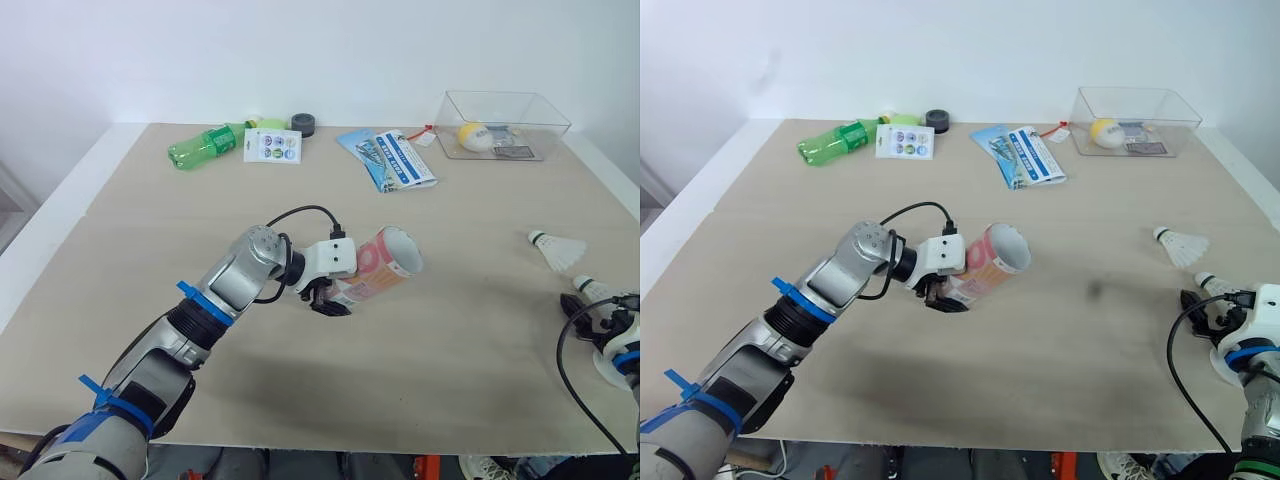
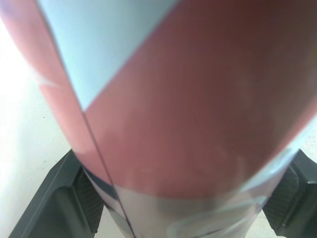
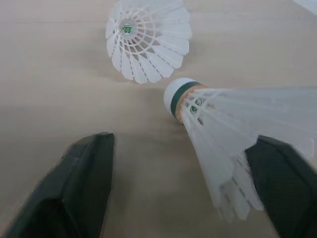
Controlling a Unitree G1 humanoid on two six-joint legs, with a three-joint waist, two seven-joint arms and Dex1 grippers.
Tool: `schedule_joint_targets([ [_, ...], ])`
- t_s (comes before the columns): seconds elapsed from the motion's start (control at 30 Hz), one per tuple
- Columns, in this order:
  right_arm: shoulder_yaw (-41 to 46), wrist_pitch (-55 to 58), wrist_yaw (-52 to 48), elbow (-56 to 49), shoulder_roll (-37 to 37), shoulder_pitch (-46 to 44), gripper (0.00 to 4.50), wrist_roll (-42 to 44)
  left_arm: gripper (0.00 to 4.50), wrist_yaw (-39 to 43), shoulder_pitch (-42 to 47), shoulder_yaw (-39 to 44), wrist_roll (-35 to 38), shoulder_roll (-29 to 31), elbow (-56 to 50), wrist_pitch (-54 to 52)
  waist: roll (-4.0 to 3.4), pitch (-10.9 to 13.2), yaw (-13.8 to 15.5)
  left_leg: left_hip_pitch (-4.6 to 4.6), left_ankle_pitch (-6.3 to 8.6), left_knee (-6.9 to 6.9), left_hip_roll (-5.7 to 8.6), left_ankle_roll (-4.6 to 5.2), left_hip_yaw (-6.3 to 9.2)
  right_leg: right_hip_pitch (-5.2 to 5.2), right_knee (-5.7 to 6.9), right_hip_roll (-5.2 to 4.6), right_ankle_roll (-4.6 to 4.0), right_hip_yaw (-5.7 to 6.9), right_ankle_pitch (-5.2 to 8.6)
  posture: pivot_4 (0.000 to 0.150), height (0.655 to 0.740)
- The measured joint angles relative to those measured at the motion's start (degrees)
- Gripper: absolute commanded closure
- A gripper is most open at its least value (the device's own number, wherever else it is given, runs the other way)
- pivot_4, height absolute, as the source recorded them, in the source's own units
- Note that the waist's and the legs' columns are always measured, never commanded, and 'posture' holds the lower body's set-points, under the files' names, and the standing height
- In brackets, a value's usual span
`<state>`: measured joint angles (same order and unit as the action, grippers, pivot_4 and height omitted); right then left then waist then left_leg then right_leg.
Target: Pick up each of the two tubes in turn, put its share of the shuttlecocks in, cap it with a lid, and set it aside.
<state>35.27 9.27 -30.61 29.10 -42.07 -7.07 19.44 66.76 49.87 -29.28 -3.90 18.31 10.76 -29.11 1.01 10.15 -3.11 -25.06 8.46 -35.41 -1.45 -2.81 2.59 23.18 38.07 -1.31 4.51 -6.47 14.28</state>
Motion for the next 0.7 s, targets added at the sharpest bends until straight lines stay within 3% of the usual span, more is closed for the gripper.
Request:
schedule_joint_targets([
  [0.17,0.0,-2.5,0.5,1.7,-1.1,-0.1,4.39,-0.5,0.81,-0.1,0.0,0.0,0.0,0.0,0.0,0.0,0.00,0.0,0.0,0.01,0.00,0.00,0.00,0.00,0.01,0.00,0.00,0.01,0.00,0.00,0.00,0.150,0.7400],
  [0.53,-0.1,-4.6,1.0,0.2,-1.1,2.1,4.46,-0.8,0.81,-0.1,0.0,0.0,0.2,-0.1,0.6,0.6,0.00,0.0,-0.1,0.01,0.00,-0.01,0.00,0.00,0.00,-0.01,0.00,0.00,0.01,-0.01,-0.01,0.150,0.7400],
  [0.7,-1.9,-5.6,0.3,-10.7,-2.0,5.4,4.46,-2.9,0.81,0.0,0.3,0.0,0.4,0.0,2.0,2.3,-0.07,0.0,-0.1,0.02,-0.01,-0.03,0.01,0.01,0.00,-0.02,0.01,-0.01,0.02,-0.02,-0.03,0.150,0.7400],
])
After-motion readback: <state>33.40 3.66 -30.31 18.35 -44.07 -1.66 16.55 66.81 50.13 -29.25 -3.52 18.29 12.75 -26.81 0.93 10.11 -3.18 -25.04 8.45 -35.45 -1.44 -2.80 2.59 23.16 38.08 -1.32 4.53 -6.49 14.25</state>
